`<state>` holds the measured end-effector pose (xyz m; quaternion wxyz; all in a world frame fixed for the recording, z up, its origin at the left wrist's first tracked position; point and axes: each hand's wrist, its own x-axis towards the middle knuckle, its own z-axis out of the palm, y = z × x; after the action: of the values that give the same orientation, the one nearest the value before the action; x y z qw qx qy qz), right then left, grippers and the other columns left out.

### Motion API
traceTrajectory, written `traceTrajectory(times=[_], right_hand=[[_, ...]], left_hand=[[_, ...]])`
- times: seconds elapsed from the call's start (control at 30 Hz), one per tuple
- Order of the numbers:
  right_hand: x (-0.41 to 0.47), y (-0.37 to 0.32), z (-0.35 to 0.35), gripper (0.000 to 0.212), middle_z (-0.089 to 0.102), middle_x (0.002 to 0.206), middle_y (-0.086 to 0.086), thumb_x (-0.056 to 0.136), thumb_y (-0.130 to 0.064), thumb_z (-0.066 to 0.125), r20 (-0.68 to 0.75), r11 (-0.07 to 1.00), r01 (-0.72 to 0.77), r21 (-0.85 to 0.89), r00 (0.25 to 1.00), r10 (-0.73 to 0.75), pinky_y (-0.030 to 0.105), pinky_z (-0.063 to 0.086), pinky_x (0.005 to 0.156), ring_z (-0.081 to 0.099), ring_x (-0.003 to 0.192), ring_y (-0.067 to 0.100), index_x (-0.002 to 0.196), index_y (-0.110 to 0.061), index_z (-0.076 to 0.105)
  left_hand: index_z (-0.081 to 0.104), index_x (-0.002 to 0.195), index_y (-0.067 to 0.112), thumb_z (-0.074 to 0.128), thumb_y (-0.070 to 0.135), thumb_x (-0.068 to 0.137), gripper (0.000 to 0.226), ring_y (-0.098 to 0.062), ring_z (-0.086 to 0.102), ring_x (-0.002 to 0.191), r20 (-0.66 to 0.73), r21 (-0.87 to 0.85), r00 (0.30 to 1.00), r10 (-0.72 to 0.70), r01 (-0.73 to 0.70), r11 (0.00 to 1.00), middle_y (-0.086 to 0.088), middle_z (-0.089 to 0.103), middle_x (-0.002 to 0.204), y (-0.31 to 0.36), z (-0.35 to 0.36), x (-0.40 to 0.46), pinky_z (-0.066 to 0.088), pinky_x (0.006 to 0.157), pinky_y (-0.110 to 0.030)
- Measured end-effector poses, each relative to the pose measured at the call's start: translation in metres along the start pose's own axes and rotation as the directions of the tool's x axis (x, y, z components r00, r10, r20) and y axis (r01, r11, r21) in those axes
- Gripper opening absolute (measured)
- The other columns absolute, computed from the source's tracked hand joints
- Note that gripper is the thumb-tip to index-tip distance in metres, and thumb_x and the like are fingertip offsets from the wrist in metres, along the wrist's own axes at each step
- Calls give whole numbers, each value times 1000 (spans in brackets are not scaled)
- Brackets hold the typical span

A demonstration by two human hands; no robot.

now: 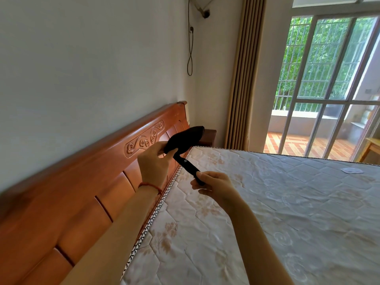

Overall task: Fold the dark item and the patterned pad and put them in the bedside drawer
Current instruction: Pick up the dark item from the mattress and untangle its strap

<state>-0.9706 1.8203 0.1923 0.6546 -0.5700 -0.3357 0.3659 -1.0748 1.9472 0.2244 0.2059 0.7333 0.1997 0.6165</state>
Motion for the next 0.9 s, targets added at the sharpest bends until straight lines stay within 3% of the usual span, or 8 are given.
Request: traceTrajectory(times=[0.2,0.37,0.57,0.67,0.77,0.9], right_hand=[[4,-12,-1,13,73,75,4,89,-14,57,-58,997,-21,72,998,26,26,53,72,69,71,15,82,-10,68],[5,-22,0,13,73,76,5,90,-14,56,-81,988,-66,137,994,78,24,53,69,70,67,14,84,-9,66],[4,-24,-2,15,71,79,8,91,-13,53,-81,981,-94,170,991,109,26,52,71,69,71,17,84,-7,64],[4,-22,-2,17,71,77,9,93,-10,49,-74,975,-113,190,989,130,27,52,72,68,73,19,84,-5,63],[4,-21,-2,20,71,72,9,93,-9,44,-62,962,-138,235,986,157,28,50,72,67,73,21,84,-4,61],[5,-22,-3,30,68,82,13,93,-23,41,-40,945,-203,258,975,220,28,49,71,65,77,23,93,0,61]], left_hand=[[71,82,-2,71,15,69,21,-25,70,67,91,173,967,236,-249,953,-14,73,74,-8,1,-2,40,82,-13],[72,85,1,65,23,75,25,-24,72,72,185,264,897,402,-440,859,-11,74,80,-17,1,-8,48,76,-20],[72,86,1,61,23,77,25,-23,72,75,279,290,826,490,-559,777,-12,74,84,-24,1,-14,49,76,-24],[72,85,1,71,16,73,19,-23,72,74,288,294,783,552,-621,727,-12,74,84,-23,0,-15,52,71,-25],[73,83,2,84,8,60,26,-22,72,73,307,294,745,592,-666,685,-12,74,83,-21,-2,-16,54,68,-25],[74,82,3,86,9,56,30,-22,72,74,340,296,705,623,-709,640,-11,74,82,-21,-2,-17,54,67,-25]])
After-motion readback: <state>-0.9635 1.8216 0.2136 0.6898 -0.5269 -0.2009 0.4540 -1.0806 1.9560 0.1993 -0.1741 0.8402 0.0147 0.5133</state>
